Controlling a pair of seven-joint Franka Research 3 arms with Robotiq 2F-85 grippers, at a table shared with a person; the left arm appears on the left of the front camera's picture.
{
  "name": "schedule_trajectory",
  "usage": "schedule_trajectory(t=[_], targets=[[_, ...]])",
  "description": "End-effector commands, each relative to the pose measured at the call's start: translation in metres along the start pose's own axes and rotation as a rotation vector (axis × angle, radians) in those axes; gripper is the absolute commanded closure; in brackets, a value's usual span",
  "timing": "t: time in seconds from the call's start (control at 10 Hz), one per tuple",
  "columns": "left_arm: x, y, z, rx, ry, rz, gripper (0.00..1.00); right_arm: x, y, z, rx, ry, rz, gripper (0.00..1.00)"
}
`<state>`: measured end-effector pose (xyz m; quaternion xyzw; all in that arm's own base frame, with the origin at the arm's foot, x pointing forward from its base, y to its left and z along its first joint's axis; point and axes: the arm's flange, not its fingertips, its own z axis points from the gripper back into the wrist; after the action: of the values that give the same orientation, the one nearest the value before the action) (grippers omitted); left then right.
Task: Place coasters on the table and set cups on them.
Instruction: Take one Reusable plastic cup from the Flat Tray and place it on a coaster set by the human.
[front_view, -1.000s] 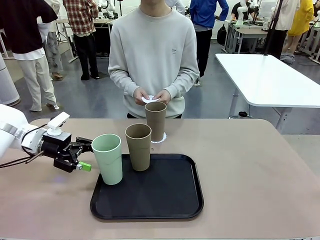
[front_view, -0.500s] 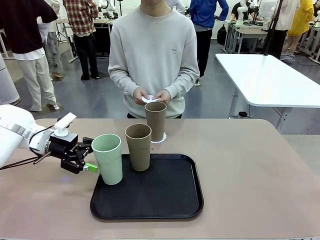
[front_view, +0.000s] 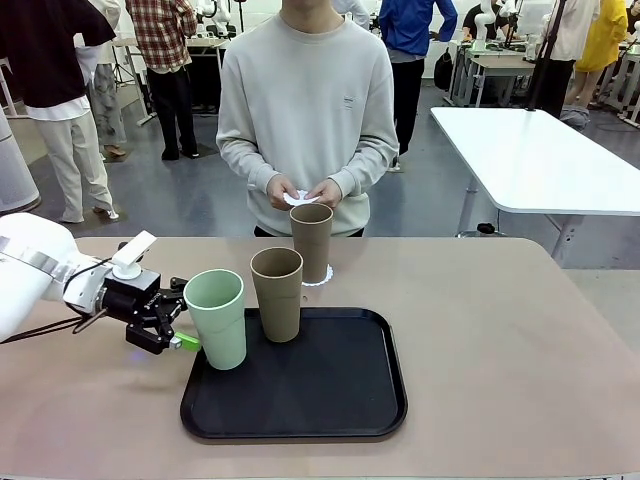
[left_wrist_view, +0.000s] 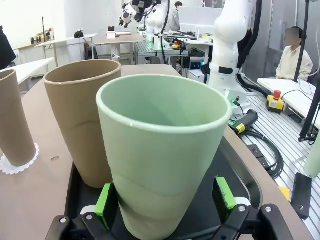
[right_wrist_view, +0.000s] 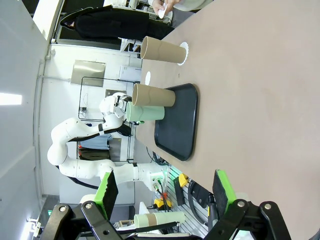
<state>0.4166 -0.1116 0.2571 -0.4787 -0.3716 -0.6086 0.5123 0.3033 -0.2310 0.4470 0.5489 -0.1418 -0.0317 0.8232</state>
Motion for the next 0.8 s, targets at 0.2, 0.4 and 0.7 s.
schedule_trajectory(t=[0.2,0.4,0.7], targets=[[-0.011,0.003,-0.025,-0.044,-0.001,-0.077,0.00,-0.001,0.000,0.001,-0.001,0.008,-0.002,0.00],[-0.014,0.007,-0.030,-0.047,0.005,-0.071,0.00,-0.001,0.000,0.001,-0.001,0.008,-0.002,0.00],[-0.015,0.011,-0.030,-0.032,-0.005,-0.049,0.00,-0.001,0.000,0.001,-0.001,0.008,-0.002,0.00]])
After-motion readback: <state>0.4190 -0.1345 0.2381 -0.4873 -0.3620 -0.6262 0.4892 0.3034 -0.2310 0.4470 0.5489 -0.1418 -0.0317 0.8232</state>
